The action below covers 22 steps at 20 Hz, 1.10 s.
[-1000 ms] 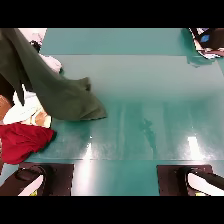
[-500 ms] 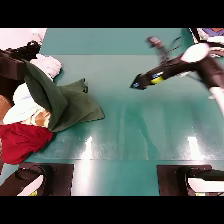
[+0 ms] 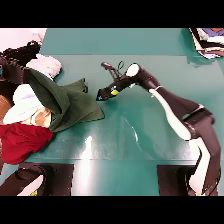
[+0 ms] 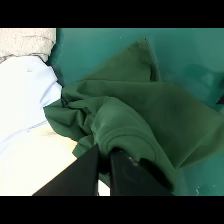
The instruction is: Fold the shirts.
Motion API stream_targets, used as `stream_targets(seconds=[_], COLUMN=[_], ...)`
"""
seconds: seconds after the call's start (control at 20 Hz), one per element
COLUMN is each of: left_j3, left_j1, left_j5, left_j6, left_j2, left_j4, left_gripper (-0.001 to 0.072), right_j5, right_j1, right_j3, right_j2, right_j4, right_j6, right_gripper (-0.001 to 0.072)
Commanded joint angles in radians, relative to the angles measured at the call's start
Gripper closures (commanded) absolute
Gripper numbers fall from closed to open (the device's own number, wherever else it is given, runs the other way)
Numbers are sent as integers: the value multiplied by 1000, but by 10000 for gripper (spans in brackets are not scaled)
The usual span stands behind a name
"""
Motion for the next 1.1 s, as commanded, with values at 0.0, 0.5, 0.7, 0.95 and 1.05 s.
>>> stream_targets(seconds=[0.0, 0.5, 0.7, 0.95, 1.05], left_j3=[-1, 97, 365, 528, 539], left_j1=[0, 0, 0, 0, 0], left_j5=[6, 3, -6, -11, -6], left_j6=[-1, -1, 0, 1, 1], left_j2=[0, 19, 30, 30, 30], left_j4=[-2, 65, 47, -108, -165], left_gripper=[663, 664, 664, 664, 664], right_j5=[39, -29, 112, 186, 204], right_j1=[56, -34, -207, -398, -457], right_j3=[135, 109, 109, 109, 109], right_j2=[-121, 87, 420, 789, 893], right_j4=[16, -154, -309, -308, -308], right_j6=[28, 25, 24, 24, 24], right_gripper=[129, 701, 701, 701, 701])
